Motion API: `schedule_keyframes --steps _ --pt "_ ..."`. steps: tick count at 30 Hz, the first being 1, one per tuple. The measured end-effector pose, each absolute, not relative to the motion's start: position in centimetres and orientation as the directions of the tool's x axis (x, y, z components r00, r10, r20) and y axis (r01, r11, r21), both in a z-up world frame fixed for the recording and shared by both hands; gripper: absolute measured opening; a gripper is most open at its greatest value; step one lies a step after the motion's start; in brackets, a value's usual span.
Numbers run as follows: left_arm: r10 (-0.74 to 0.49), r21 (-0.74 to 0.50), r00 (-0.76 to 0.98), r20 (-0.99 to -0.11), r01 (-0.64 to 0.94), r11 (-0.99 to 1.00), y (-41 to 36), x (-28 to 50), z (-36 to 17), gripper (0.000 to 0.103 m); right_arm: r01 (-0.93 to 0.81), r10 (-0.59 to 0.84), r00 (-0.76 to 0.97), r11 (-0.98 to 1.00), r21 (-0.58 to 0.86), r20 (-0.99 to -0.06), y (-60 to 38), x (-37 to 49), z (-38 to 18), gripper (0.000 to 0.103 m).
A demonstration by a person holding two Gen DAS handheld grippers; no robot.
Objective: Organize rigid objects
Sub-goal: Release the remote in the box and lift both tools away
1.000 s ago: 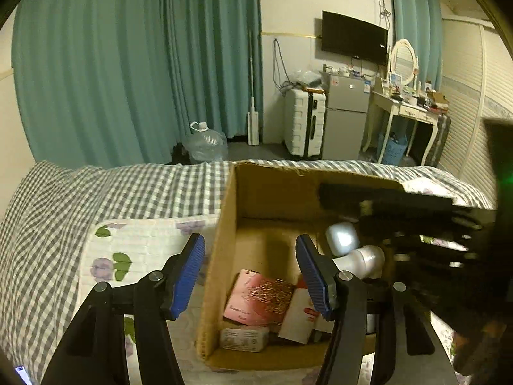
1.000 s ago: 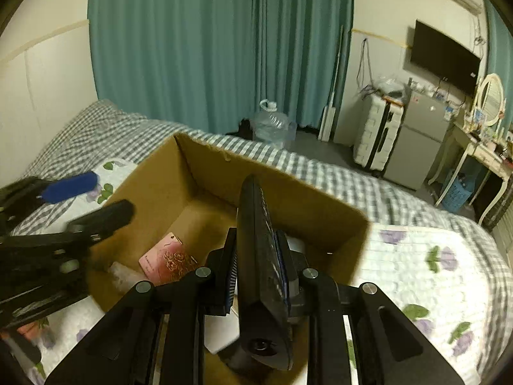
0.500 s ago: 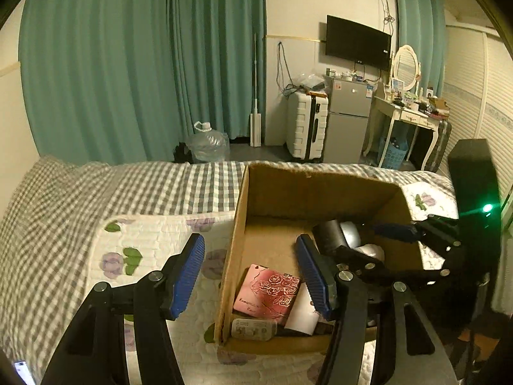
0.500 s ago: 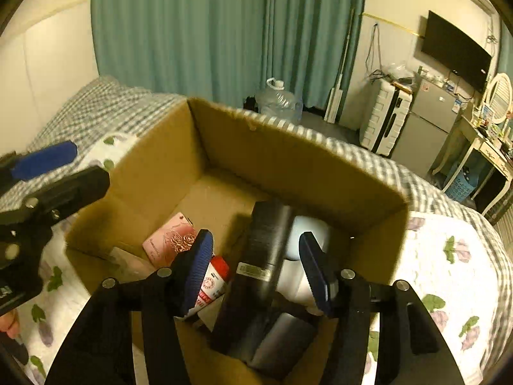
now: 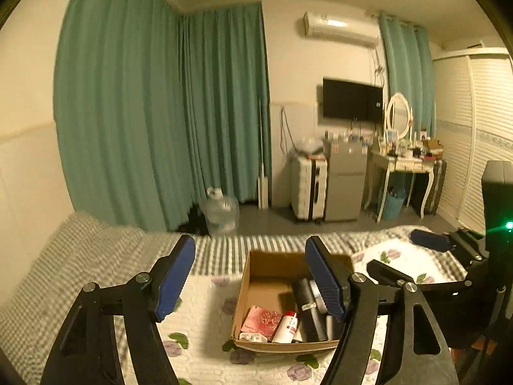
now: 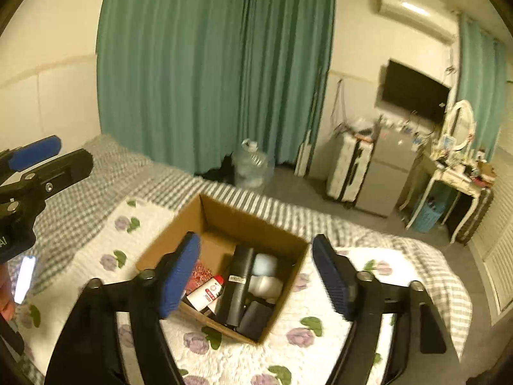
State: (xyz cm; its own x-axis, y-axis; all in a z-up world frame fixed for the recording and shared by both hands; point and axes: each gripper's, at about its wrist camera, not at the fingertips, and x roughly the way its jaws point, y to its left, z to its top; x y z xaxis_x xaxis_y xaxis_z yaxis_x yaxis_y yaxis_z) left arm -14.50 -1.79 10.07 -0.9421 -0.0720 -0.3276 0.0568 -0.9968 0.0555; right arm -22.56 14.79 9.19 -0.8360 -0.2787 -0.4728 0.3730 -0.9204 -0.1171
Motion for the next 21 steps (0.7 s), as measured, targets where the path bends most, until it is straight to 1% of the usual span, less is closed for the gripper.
schedule_keyframes --steps 3,7,11,14,16,18,20,21 --pt "-0.083 0.077 -0.964 -0.253 0.065 -0.995 -1.3 -11.0 12.3 0.077 0.337 -0.257 -0.875 -0.932 -0.135 -0.411 15.8 -18.9 11.7 0.094" --pt "-0.084 0.099 -0.978 -0.189 0.066 -0.993 -1.0 -7.5 14.1 0.078 0.317 -0.259 -0.901 -0.941 -0.12 -0.348 16.7 -14.6 14.1 0.103" --pt "-0.088 0.107 -0.985 -0.149 0.072 -0.992 -1.2 -4.8 14.4 0.078 0.293 -0.243 -0.919 -0.947 -0.128 -0.31 17.1 -11.5 15.0 0.103" --pt "-0.078 0.098 -0.988 -0.133 0.066 -0.993 -1.2 -3.7 13.7 0.078 0.283 -0.245 -0.922 -0.955 -0.089 -0.3 17.7 -10.2 14.5 0.103" --pt "-0.081 0.106 -0.987 -0.138 0.067 -0.992 -1.3 -3.6 12.7 0.078 0.266 -0.237 -0.923 -0.962 -0.057 -0.304 18.4 -10.0 13.7 0.103" --pt "-0.088 0.111 -0.985 -0.15 0.072 -0.991 -1.5 -4.0 11.4 0.078 0.238 -0.223 -0.938 -0.971 -0.029 -0.265 18.9 -9.7 12.3 0.103" --pt "-0.084 0.106 -0.982 -0.168 0.067 -0.992 -1.7 -4.7 9.8 0.078 0.221 -0.206 -0.948 -0.975 -0.036 -0.243 18.9 -10.0 10.7 0.103" --pt "-0.081 0.103 -0.98 -0.179 0.063 -0.993 -1.8 -5.0 9.2 0.078 0.211 -0.195 -0.949 -0.977 -0.041 -0.248 18.7 -10.4 9.9 0.103"
